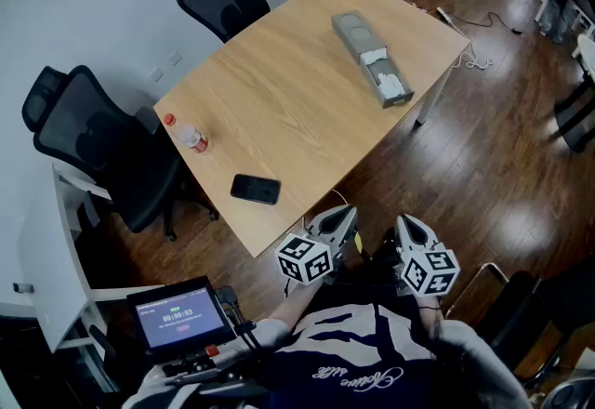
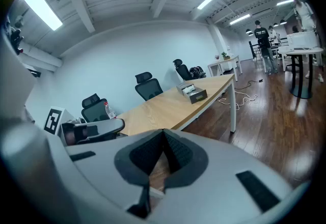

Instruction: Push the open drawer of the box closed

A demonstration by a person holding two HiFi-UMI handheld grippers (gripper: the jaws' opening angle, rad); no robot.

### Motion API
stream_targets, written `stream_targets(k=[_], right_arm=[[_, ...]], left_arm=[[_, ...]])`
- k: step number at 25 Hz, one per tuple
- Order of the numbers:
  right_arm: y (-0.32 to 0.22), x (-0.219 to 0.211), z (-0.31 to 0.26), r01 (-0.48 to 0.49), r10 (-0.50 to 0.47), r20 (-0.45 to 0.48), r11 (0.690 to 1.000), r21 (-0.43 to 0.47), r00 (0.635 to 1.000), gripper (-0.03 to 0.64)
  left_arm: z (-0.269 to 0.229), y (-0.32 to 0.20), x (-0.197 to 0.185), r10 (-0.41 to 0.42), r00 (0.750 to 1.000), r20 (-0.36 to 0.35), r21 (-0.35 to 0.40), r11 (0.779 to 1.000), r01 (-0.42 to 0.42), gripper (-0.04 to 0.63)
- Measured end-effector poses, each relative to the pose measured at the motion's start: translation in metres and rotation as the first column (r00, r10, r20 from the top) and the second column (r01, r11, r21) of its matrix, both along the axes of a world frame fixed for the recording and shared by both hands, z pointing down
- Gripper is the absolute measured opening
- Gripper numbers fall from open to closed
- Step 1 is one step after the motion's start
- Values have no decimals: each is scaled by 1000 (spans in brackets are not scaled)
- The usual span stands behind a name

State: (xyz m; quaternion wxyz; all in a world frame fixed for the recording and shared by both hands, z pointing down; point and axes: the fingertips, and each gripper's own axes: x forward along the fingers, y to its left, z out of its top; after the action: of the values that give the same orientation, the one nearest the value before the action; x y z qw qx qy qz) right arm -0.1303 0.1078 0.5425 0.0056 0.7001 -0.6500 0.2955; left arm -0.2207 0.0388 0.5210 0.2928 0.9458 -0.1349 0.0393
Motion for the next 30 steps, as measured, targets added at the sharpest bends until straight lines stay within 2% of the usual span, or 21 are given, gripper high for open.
stream_targets(k=[5, 9, 13, 18, 25, 30], right_arm=[[-24, 47, 7, 0, 0, 13, 1000, 3, 1000, -3], [-50, 87, 10, 40, -40, 11, 999, 4, 999, -3], [-75, 139, 5, 72, -72, 1, 997, 16, 997, -3], [-88, 196, 5, 78, -78, 9, 997, 16, 997, -3], [-81, 240, 20, 76, -76, 42, 997, -3, 996, -3], [-86, 254, 25, 65, -65, 78, 998, -8, 995, -3]], left_arm=[[6, -15, 40, 10, 1000, 19, 5, 1000, -10, 2], [8, -45, 75, -44, 998, 33, 11, 999, 44, 2], [3, -69, 117, -105, 994, 12, 11, 994, 105, 2], [8, -79, 165, -125, 992, 31, 8, 992, 125, 2], [20, -86, 201, -164, 985, 53, -25, 986, 166, 2], [24, -92, 207, -171, 981, 92, -32, 984, 175, 2]])
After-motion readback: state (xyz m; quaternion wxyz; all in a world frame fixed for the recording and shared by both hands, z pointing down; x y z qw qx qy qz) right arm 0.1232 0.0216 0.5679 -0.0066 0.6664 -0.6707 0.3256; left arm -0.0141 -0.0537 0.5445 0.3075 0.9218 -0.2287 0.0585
